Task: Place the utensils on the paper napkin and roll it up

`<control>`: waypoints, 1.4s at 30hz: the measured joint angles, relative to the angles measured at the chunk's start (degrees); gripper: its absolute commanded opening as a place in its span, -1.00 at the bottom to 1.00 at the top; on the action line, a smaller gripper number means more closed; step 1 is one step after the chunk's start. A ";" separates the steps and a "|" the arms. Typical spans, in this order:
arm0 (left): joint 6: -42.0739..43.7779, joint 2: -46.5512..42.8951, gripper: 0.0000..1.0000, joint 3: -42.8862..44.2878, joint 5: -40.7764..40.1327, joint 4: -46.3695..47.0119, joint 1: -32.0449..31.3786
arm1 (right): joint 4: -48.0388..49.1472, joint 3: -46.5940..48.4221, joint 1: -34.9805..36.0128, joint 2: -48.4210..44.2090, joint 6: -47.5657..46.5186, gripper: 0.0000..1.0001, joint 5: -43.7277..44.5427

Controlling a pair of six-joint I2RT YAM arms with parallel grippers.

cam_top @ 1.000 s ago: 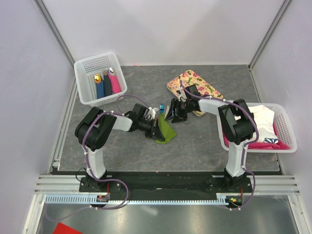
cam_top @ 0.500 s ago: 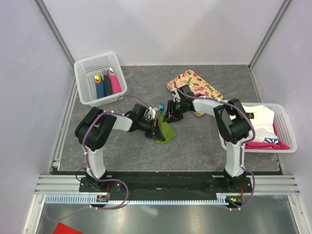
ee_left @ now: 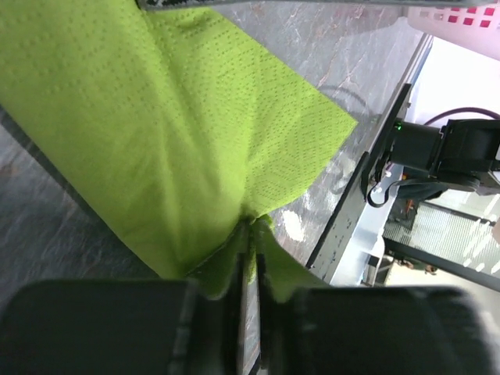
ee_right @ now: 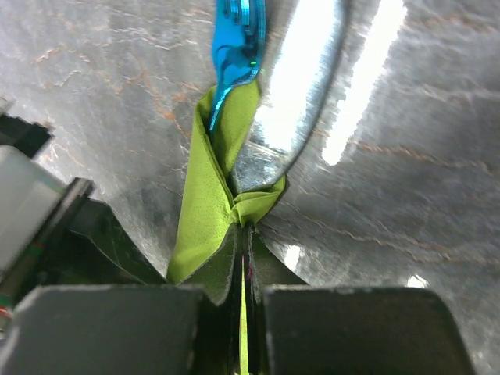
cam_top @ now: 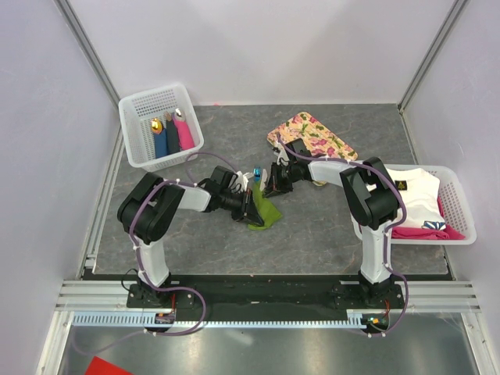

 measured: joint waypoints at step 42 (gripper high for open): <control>11.34 -22.60 0.31 -5.81 -2.69 2.58 18.01 | 18.12 -8.94 -1.88 -6.38 -5.57 -1.00 -8.61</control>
